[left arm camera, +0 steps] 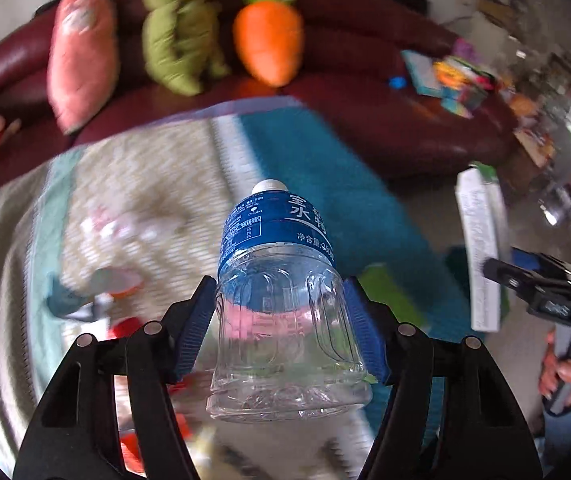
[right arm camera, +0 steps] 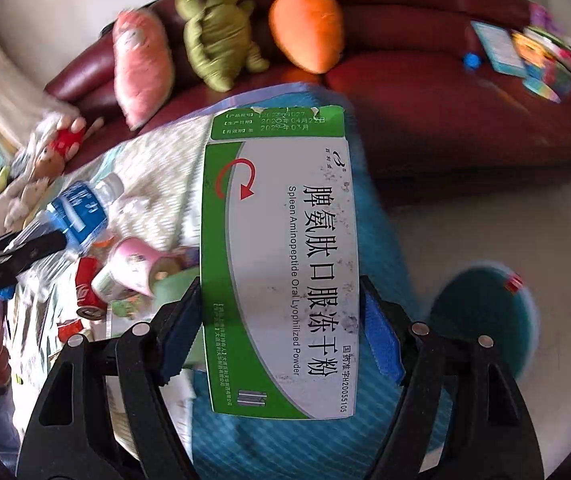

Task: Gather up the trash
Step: 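Carry box and bottle over the teal bin and open both tools to drop them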

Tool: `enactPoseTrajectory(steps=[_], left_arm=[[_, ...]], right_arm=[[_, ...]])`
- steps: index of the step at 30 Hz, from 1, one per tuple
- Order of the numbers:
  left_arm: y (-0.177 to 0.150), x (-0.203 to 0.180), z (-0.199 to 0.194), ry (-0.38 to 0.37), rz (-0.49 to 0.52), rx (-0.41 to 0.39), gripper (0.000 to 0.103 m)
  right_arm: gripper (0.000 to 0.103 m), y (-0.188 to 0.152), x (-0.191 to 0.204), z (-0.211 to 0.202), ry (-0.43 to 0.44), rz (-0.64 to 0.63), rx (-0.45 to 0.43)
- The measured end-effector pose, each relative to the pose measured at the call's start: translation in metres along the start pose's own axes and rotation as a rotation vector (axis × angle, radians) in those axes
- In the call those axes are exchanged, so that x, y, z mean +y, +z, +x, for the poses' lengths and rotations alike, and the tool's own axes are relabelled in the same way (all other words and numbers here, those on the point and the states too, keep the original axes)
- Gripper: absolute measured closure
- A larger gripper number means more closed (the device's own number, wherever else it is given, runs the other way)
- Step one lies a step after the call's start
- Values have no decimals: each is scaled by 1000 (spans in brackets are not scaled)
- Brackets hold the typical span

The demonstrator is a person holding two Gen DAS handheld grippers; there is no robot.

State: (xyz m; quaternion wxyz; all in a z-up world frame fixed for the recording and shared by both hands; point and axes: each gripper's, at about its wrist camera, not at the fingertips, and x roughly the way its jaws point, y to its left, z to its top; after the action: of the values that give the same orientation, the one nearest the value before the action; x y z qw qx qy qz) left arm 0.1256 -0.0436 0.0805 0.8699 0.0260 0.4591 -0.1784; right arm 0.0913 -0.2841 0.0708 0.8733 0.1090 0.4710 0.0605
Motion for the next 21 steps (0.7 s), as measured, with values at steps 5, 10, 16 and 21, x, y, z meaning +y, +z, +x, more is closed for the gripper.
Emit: enactPoseTrajectory(steps=[5,10,16,21], left_arm=[[3,-80,21,-100,113,10,37],[6,-153,63,-186,193,60,37],[9,-219,112,-216,268,120,37],[10,-253,142,-224,307,162,37]], right_arm=[[32,-17,-85,-18,-85,132,-14],[32,-38,-166,-6,-158,253,35],[30,-62,-229,26,-174,370,83],[26,-68,-246,42,-157,423,105]])
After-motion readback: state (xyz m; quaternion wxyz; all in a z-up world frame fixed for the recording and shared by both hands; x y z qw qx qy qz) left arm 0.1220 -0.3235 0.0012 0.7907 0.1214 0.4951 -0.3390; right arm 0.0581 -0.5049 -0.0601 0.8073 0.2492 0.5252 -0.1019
